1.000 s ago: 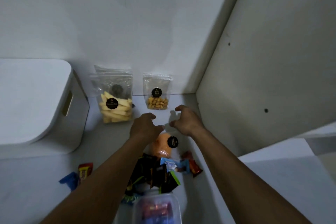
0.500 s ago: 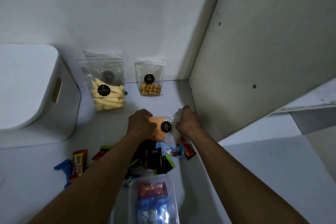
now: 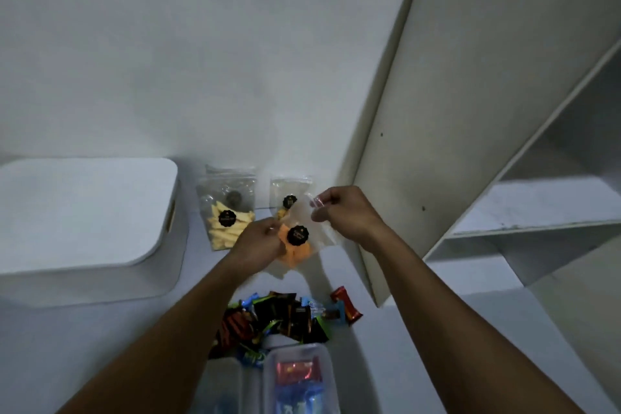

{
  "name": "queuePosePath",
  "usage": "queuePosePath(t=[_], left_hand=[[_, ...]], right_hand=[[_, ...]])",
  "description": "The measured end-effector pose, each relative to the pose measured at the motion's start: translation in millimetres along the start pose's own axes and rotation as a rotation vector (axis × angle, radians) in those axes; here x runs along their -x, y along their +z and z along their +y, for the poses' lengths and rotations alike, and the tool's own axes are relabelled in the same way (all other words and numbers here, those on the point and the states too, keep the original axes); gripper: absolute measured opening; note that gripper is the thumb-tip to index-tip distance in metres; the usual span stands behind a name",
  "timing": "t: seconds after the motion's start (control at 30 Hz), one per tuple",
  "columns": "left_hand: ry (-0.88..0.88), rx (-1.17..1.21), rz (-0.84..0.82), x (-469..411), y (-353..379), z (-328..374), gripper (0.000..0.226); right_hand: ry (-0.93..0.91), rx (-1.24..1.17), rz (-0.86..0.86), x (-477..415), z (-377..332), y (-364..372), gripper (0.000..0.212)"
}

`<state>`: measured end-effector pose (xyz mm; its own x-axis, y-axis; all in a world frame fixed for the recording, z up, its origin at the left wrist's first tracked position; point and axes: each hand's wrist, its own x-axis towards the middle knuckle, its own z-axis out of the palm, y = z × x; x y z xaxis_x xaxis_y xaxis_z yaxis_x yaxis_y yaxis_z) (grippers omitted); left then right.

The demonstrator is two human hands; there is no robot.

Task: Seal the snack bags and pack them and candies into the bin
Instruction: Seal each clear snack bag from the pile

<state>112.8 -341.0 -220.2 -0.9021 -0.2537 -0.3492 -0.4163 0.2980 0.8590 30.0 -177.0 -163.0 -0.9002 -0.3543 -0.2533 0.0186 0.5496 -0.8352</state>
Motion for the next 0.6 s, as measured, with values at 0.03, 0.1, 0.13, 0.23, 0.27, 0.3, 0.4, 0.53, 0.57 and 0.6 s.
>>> queuePosePath(t=[0.03, 0.1, 0.13, 0.23, 0.27, 0.3, 0.4, 0.53, 0.57, 0.6], left_hand=[[0.038, 0.002, -0.01, 10, -8, 9, 0.027], [0.112, 0.005, -0.007, 29, -25, 26, 0.016], [0.153, 0.006, 0.015, 37, -33, 33, 0.018], [0.288, -0.047, 0.128, 65, -58, 56, 0.02], [0.332, -0.068, 0.167, 75, -65, 64, 0.017], [0.368, -0.076, 0.204, 84, -72, 73, 0.013], [0.429, -0.039, 0.285, 106, -90, 93, 0.012], [0.432, 0.083, 0.319, 126, -110, 100, 0.012], [0.448, 0.095, 0.325, 131, -116, 103, 0.011], [0.472, 0.101, 0.335, 136, -123, 107, 0.009]], right_hand=[[-0.036, 0.01, -0.008, 7, -14, -3, 0.016], [-0.103, 0.025, -0.017, 22, -42, -9, 0.016], [-0.132, 0.023, -0.021, 30, -55, -11, 0.016], [-0.215, 0.054, -0.04, 55, -95, -21, 0.015], [-0.245, 0.071, -0.047, 63, -108, -23, 0.014], [-0.276, 0.088, -0.05, 70, -120, -25, 0.015], [-0.357, 0.121, -0.022, 87, -149, -28, 0.016], [-0.397, 0.109, 0.018, 103, -167, -33, 0.017], [-0.413, 0.095, 0.011, 107, -173, -33, 0.017], [-0.43, 0.085, 0.006, 111, -180, -33, 0.017]])
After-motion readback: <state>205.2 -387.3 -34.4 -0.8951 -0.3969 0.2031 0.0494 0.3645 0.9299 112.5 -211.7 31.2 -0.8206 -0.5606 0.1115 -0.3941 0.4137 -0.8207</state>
